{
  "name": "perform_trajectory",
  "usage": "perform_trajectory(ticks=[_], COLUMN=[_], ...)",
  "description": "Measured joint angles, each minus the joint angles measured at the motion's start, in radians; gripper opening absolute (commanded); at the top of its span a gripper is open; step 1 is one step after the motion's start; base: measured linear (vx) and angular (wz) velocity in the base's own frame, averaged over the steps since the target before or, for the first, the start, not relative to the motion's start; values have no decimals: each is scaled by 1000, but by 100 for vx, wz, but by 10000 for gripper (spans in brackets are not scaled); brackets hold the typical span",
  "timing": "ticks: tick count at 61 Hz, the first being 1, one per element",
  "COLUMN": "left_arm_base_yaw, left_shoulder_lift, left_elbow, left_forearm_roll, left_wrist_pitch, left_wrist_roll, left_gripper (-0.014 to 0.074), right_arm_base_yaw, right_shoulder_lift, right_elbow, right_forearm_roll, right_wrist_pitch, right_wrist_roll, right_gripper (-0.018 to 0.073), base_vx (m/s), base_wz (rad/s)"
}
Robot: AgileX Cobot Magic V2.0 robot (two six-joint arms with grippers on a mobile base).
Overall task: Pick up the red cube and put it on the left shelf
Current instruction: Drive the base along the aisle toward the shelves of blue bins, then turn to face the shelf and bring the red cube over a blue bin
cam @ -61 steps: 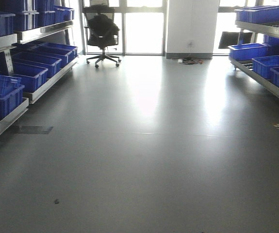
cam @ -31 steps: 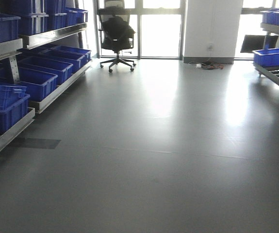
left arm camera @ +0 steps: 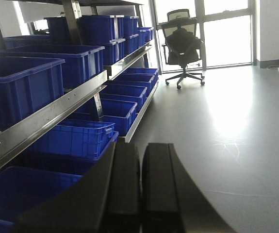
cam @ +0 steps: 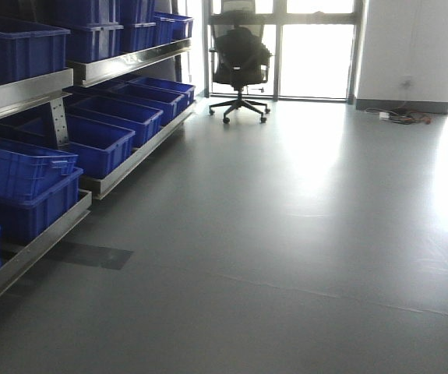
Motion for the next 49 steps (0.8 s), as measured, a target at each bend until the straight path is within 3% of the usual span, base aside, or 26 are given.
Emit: perform_trajectory(ticks=[49], left_arm_base_yaw=[0], left_shoulder_lift=[0], left_elbow=[0], left_forearm_roll=[0], left_wrist_pitch=[0], left_wrist_roll=[0], left_gripper=[106], right_arm_base_yaw=[0], right_shoulder_lift=[0], right_elbow=[0], right_forearm_roll=[0], right_wrist_pitch=[0], right_wrist_roll=[0], right_gripper=[59], base_vx=[56], base_wz=[38])
